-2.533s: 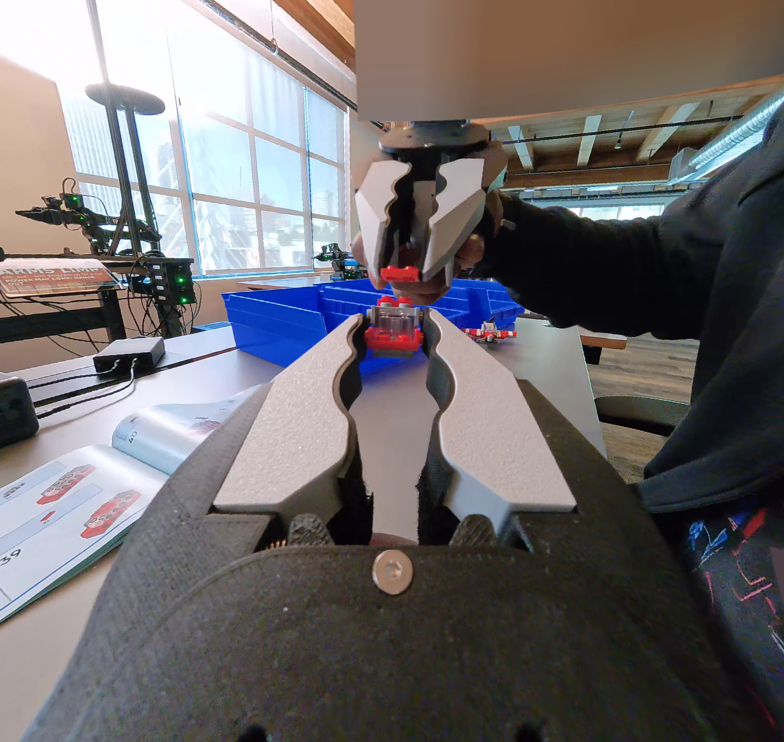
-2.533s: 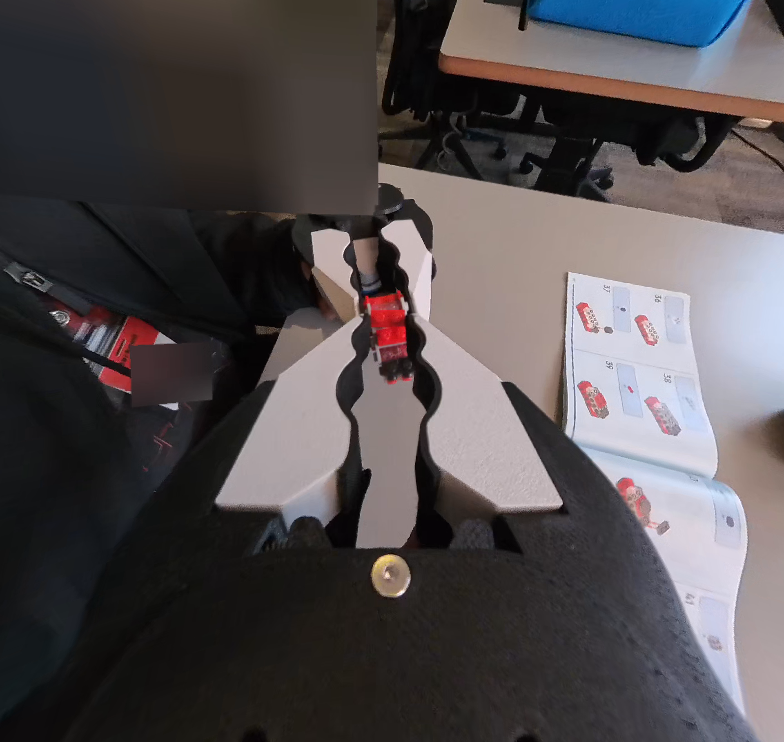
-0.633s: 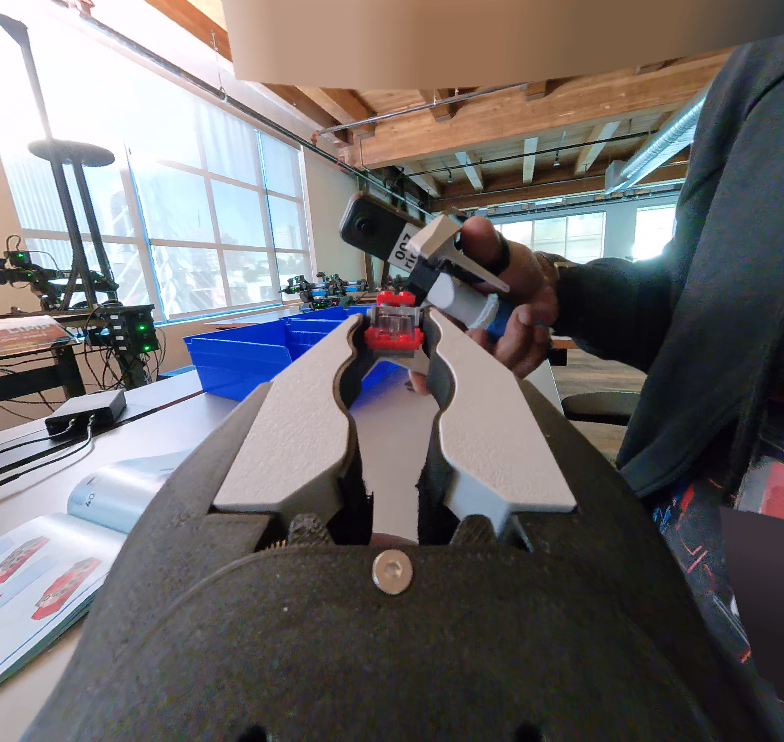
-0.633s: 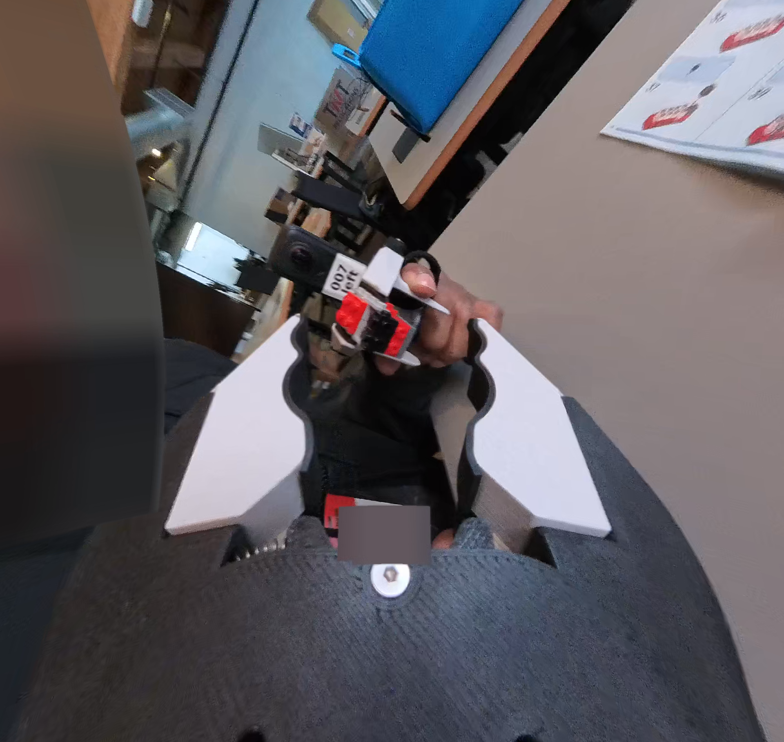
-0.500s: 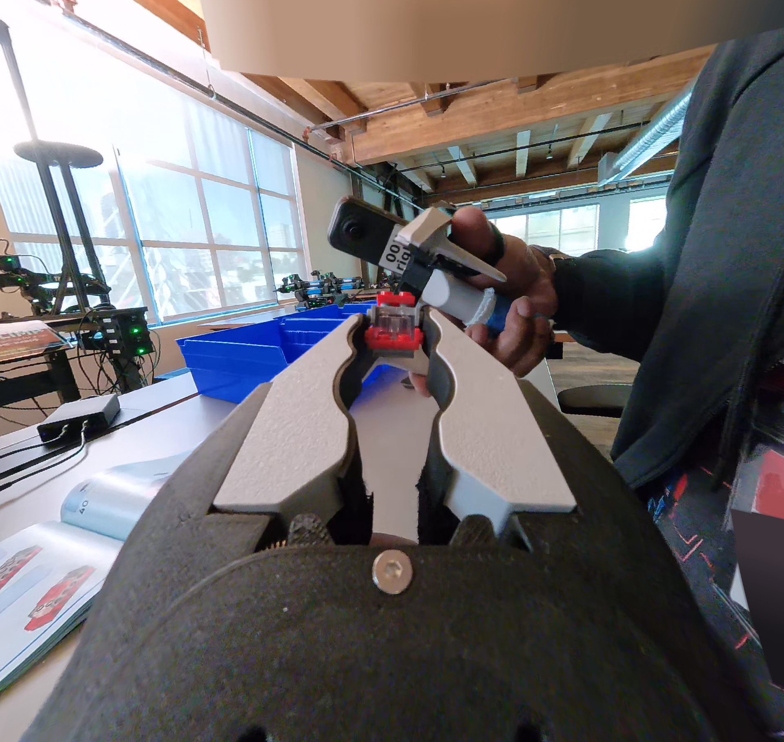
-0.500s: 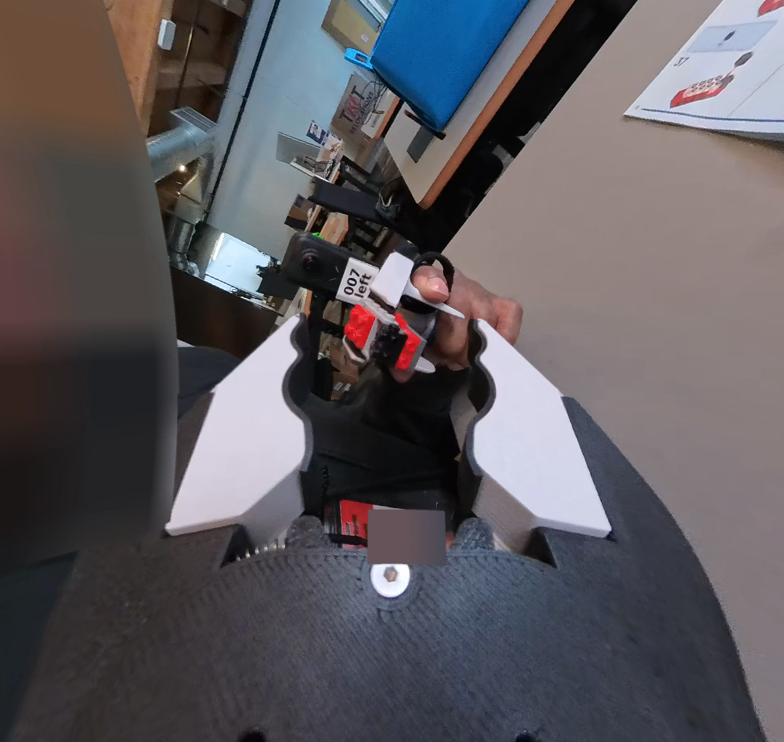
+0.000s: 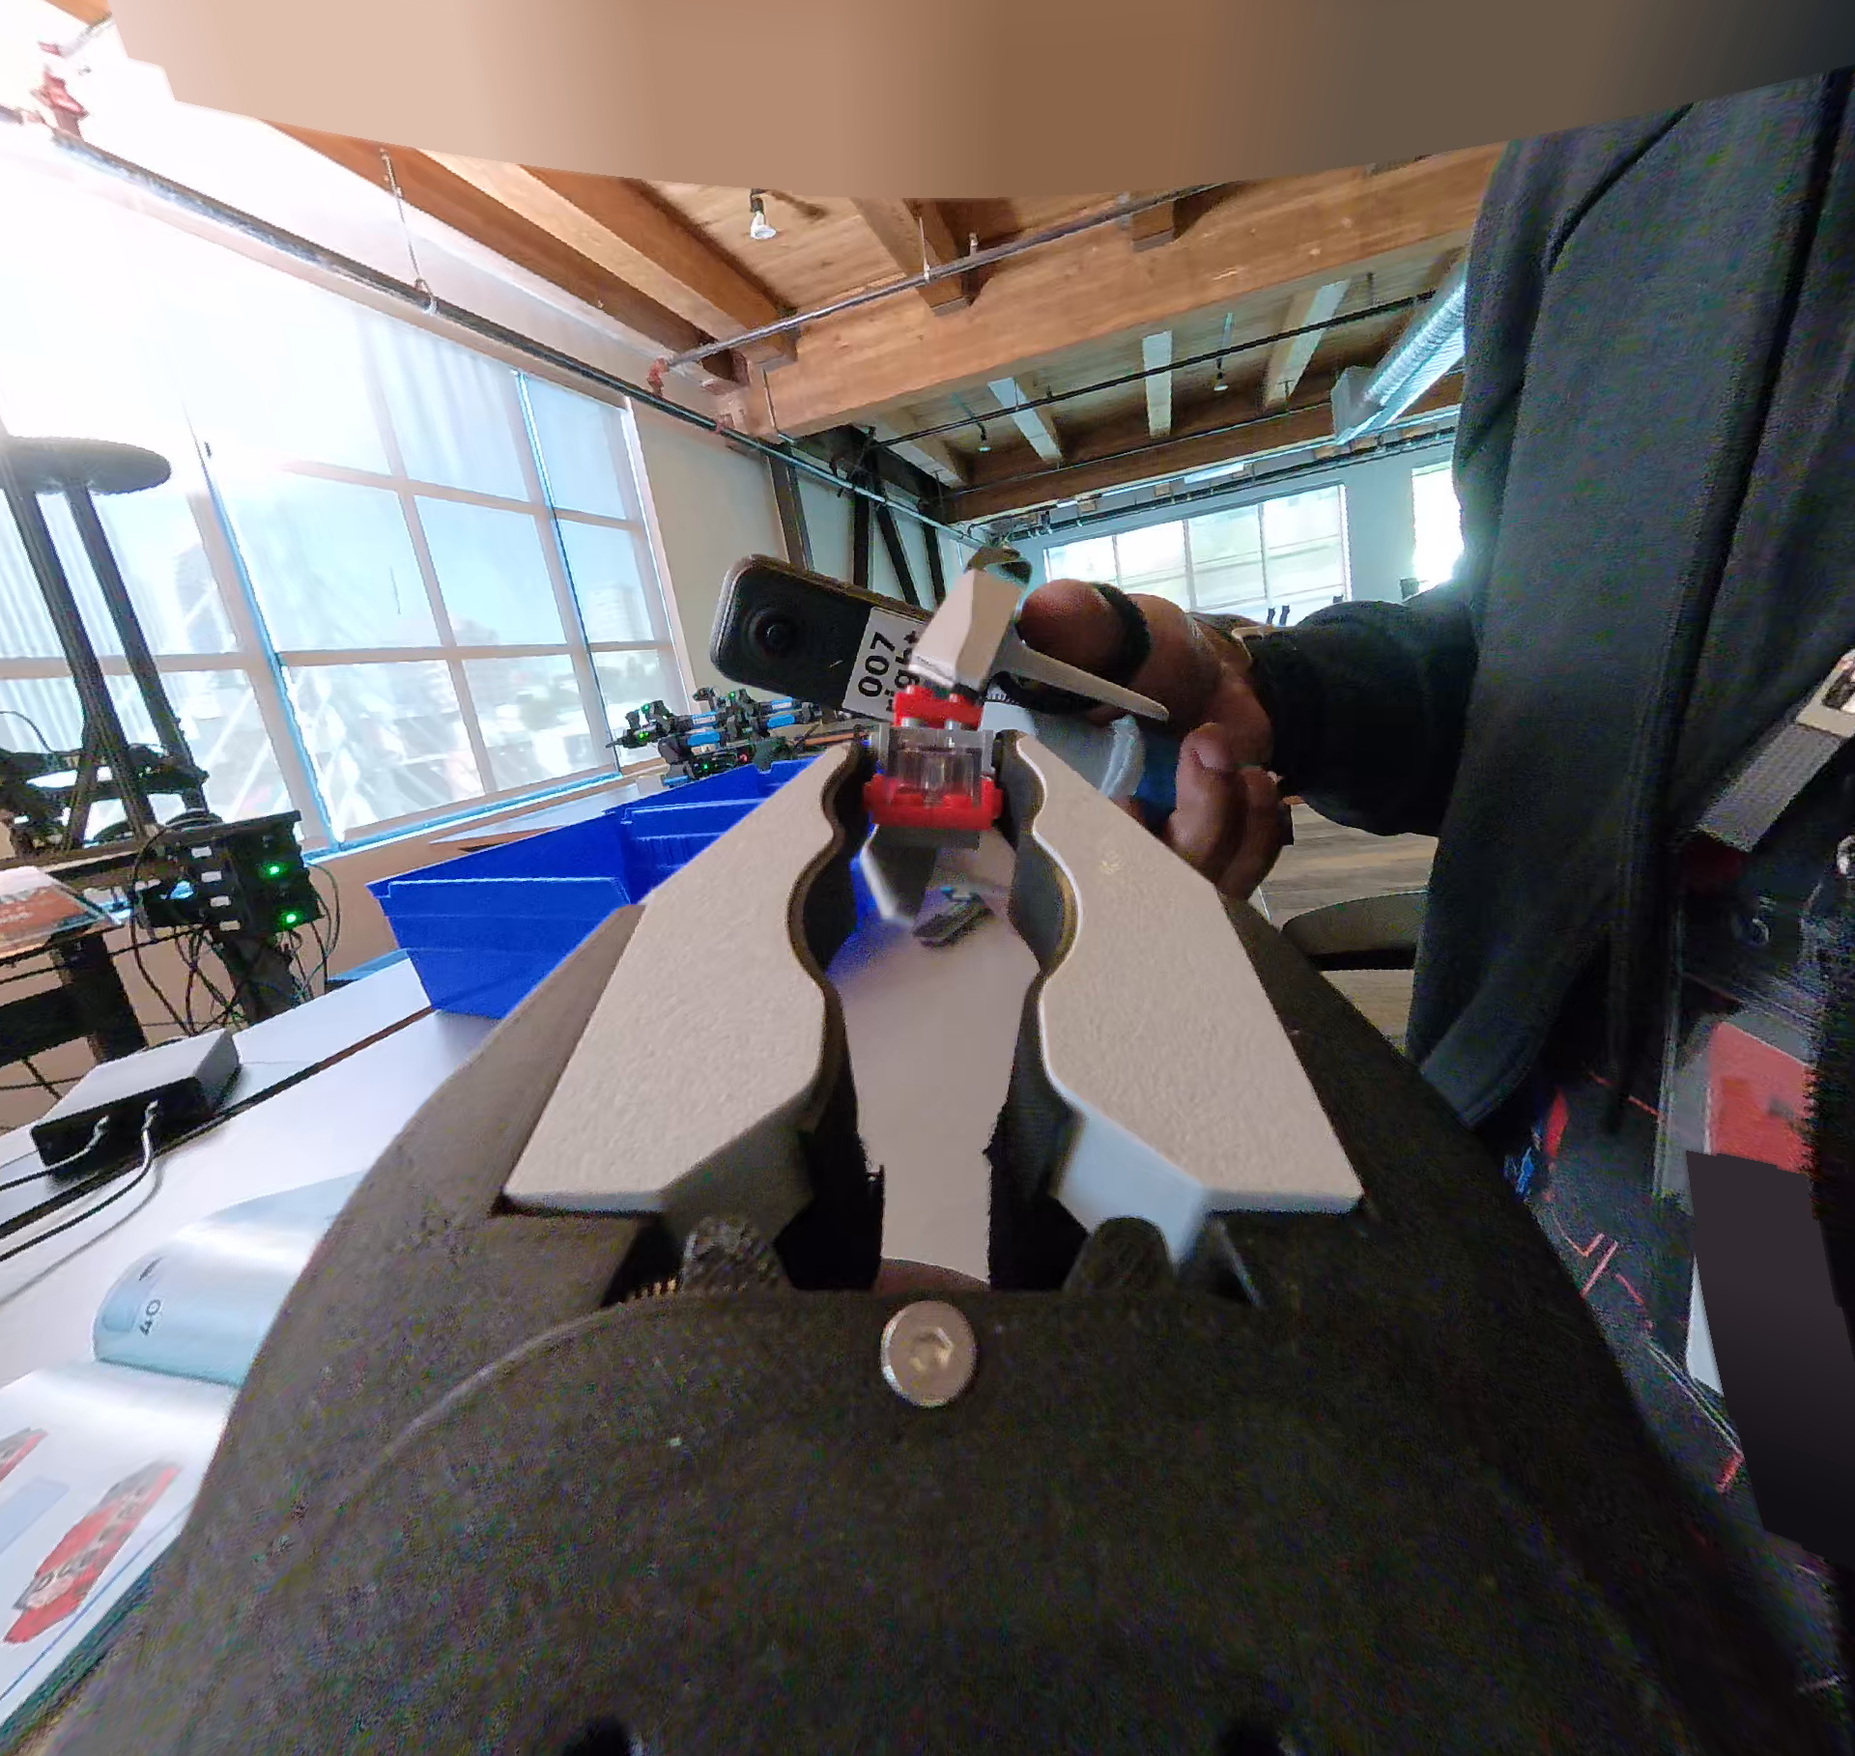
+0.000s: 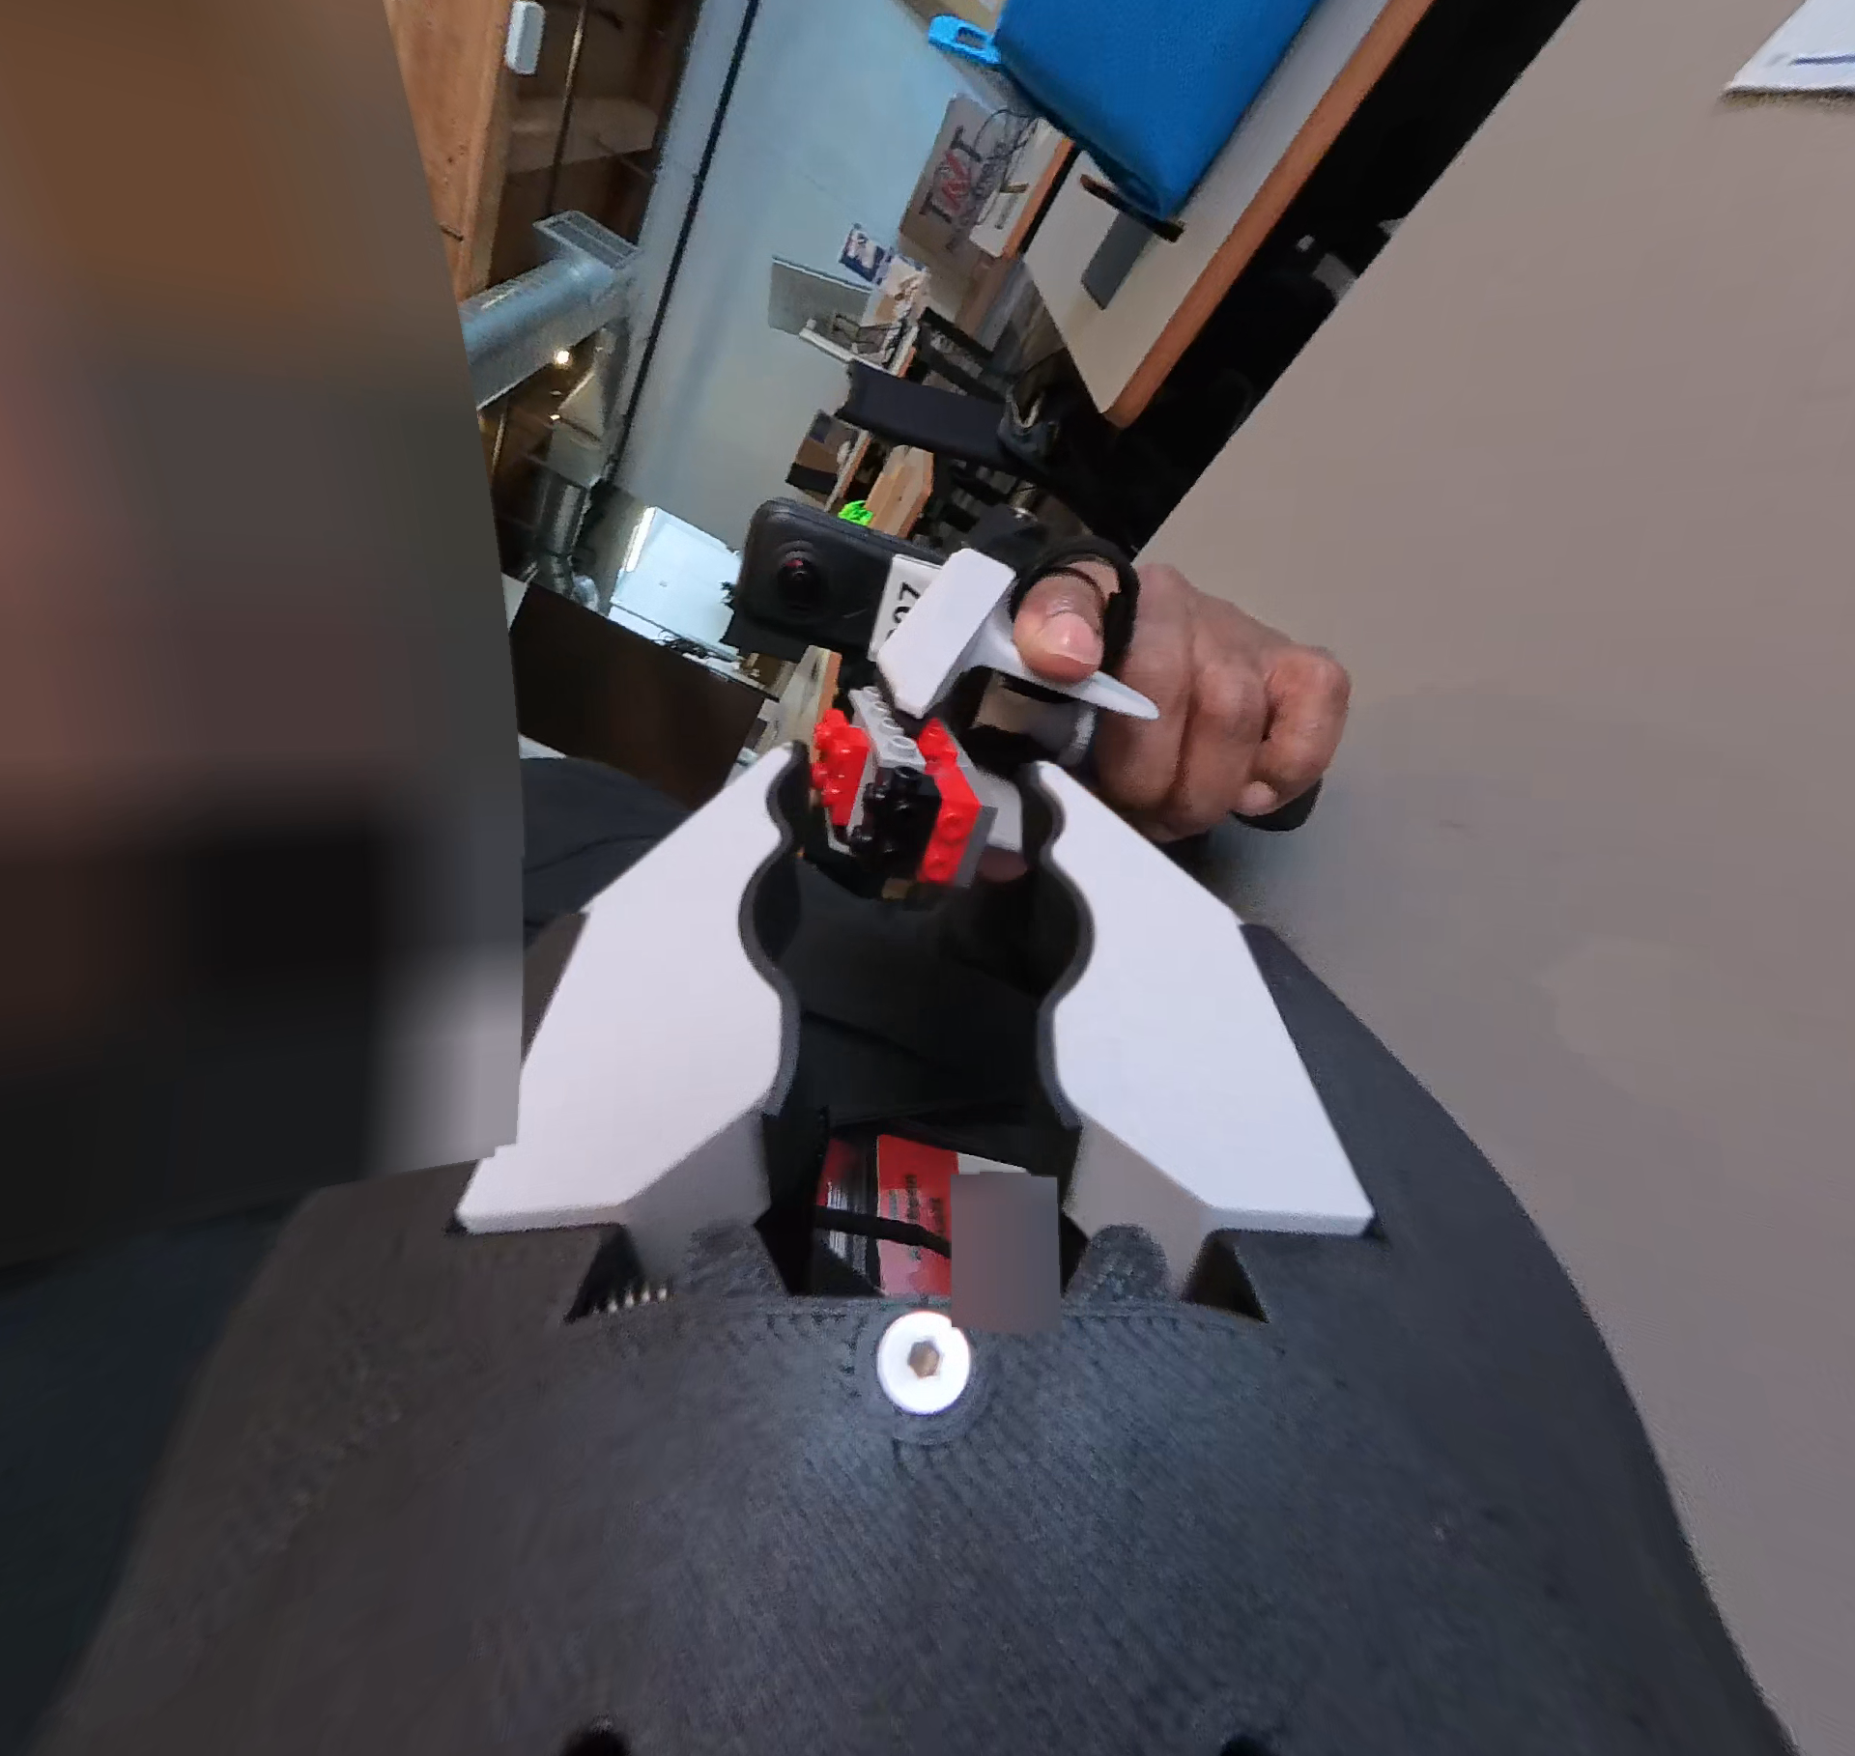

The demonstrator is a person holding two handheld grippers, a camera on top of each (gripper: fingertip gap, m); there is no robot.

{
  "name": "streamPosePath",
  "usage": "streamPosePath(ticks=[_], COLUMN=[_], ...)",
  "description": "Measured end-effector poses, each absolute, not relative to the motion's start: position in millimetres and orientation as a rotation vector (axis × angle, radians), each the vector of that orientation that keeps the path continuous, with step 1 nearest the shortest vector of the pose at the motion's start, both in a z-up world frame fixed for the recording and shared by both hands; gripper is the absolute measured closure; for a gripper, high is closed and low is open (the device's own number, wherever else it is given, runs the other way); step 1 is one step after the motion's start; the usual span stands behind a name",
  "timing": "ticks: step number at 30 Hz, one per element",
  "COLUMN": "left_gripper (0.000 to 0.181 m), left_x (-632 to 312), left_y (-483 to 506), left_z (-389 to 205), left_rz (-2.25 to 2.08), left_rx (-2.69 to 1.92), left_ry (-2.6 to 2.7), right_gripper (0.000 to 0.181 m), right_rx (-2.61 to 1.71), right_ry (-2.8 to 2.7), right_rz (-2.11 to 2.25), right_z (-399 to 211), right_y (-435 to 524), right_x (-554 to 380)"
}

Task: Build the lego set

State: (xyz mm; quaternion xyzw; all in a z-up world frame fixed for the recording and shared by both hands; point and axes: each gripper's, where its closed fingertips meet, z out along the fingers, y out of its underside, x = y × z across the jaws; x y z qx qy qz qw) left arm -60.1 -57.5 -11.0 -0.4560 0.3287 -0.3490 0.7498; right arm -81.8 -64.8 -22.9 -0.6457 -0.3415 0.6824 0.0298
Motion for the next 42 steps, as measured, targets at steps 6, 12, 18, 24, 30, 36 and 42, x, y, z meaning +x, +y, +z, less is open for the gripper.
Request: streamPosePath(ticks=[6, 12, 18, 24, 30, 36, 42], left_gripper=[0.156, 0.156, 0.156, 0.156, 0.156, 0.156, 0.156], left_x=[-55, -55, -54, -54, -52, -49, -47], left_y=[-70, -72, -72, -69, -70, -68, -69], left_z=[-8, -7, -8, -7, -8, -13, -12], left_rz=[-0.775, -0.76, -0.752, -0.731, -0.721, -0.696, -0.695], left_rx=[-0.94, -0.926, -0.928, -0.93, -0.927, -0.945, -0.942], left_ry=[0.763, 0.769, 0.779, 0.768, 0.786, 0.808, 0.812], right_gripper=[0.152, 0.154, 0.155, 0.143, 0.139, 0.153, 0.155], right_rx=[-1.925, -1.899, -1.906, -1.902, -1.918, -1.927, -1.915], right_ry=[-1.107, -1.094, -1.061, -1.039, -1.019, -0.999, -1.026], right_rz=[2.202, 2.222, 2.248, 2.174, 2.173, 2.199, 2.178], right_z=[-16, -14, -15, -16, -14, -17, -17], right_y=[-80, -82, -83, -76, -73, -72, -73], right_x=[-79, -79, -78, -78, -75, -73, -72])
